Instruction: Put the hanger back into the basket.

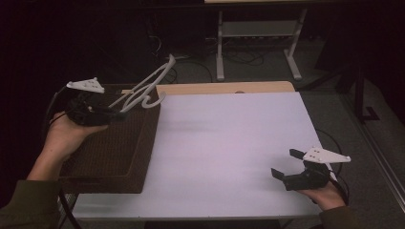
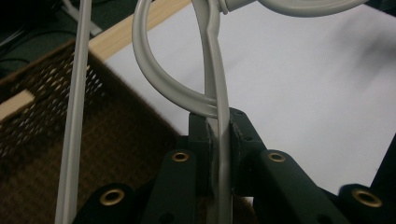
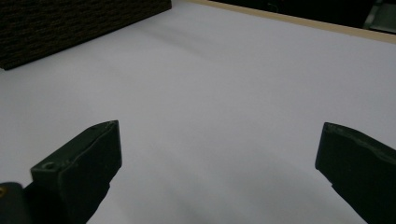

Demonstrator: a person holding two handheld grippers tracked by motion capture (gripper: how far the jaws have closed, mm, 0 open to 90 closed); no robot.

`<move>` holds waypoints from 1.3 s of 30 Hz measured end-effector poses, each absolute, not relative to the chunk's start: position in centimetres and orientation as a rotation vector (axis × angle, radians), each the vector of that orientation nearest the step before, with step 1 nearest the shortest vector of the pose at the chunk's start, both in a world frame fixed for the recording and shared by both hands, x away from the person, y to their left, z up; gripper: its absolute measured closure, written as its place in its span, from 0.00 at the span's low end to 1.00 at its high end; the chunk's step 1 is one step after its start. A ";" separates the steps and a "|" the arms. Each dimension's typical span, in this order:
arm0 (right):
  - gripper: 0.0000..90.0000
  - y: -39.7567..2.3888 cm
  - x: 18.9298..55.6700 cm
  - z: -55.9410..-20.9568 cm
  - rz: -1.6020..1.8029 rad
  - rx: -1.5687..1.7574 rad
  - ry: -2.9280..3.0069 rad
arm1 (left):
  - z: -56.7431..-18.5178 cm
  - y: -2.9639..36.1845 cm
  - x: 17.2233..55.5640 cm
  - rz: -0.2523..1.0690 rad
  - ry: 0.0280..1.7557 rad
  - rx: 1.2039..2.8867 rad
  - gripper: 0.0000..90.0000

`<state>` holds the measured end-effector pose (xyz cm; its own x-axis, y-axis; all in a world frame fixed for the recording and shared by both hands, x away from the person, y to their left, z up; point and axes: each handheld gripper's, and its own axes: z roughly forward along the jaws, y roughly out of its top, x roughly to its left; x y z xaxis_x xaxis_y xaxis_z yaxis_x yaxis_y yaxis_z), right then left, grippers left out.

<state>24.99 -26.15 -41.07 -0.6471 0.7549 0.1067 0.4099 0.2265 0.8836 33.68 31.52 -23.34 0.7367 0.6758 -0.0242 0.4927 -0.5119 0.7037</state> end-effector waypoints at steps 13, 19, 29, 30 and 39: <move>0.00 -26.1 25.1 -41.1 1.382 1.090 2.163 | -25.7 35.9 32.9 0.293 0.990 2.254 0.91; 0.00 -26.1 25.1 -41.1 1.381 1.091 2.162 | -26.4 36.9 32.7 0.277 1.013 2.255 0.91; 0.00 -26.1 25.3 -41.1 1.373 1.088 2.163 | -28.0 38.3 32.4 0.231 1.052 2.271 0.91; 0.00 -26.1 25.3 -41.1 1.373 1.088 2.163 | -28.0 38.3 32.4 0.231 1.052 2.271 0.91; 0.00 -26.2 25.3 -41.1 1.373 1.090 2.159 | -29.5 38.2 33.4 0.169 1.072 2.324 0.91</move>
